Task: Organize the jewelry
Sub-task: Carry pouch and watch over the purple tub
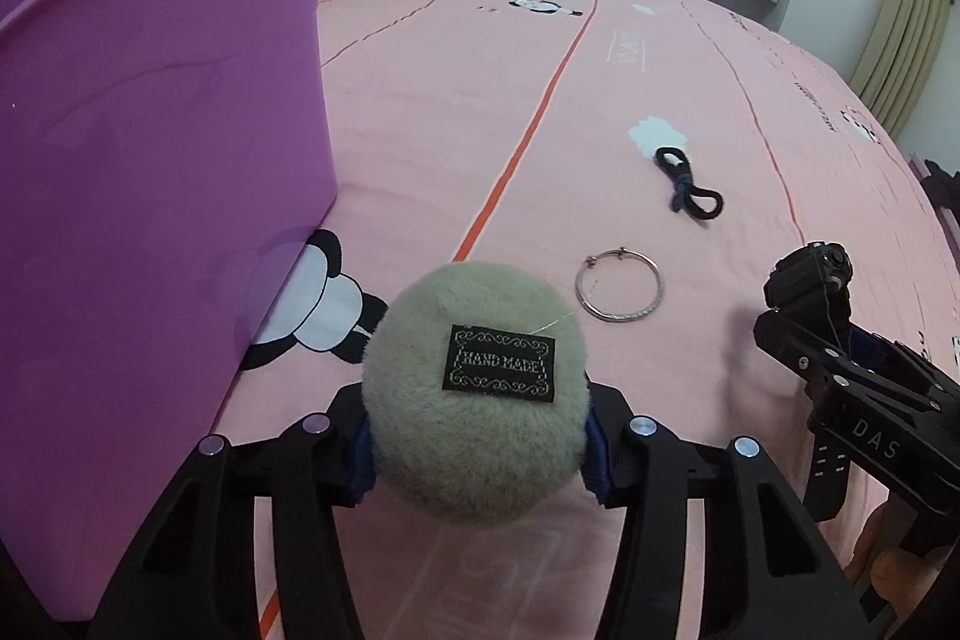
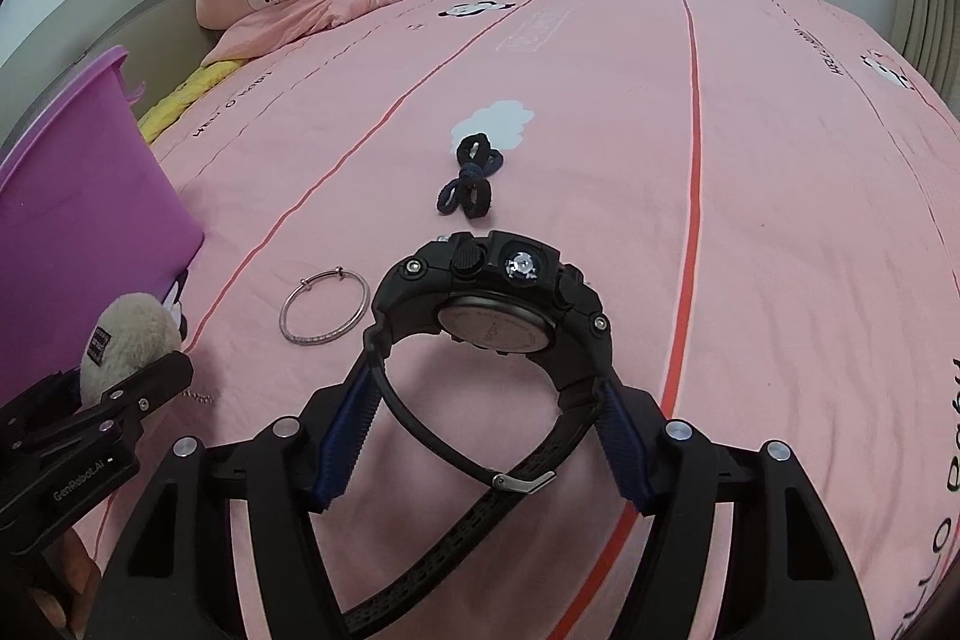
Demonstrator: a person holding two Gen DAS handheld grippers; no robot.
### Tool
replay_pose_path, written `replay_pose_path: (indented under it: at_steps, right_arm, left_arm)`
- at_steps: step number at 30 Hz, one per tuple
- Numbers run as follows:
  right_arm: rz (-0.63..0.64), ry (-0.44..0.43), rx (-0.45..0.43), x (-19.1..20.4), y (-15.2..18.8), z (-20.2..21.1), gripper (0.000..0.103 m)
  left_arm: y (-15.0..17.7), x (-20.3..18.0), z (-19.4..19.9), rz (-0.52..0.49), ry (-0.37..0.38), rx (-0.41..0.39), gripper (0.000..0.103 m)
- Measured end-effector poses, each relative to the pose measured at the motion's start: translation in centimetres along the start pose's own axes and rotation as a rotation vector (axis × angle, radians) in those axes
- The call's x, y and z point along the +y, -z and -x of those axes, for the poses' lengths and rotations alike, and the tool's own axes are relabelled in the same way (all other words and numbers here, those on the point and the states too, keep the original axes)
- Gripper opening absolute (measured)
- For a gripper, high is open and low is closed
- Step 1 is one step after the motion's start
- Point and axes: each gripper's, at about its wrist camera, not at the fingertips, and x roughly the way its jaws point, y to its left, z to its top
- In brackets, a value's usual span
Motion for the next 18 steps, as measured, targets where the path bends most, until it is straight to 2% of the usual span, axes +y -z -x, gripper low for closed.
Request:
replay_pose_path:
  at_steps: [10,18]
  right_arm:
    - [-0.040,0.008,-0.034,1.0,2.6,5.6,0.065]
    - [-0.038,0.008,-0.093,2.6,2.8,10.6,0.065]
  left_arm:
    - [1.4,-0.1,5.4,-0.018,0.026,-0.024,0.050]
    - [1.2,0.8,11.6,-0.019,0.046,-0.118,0.050]
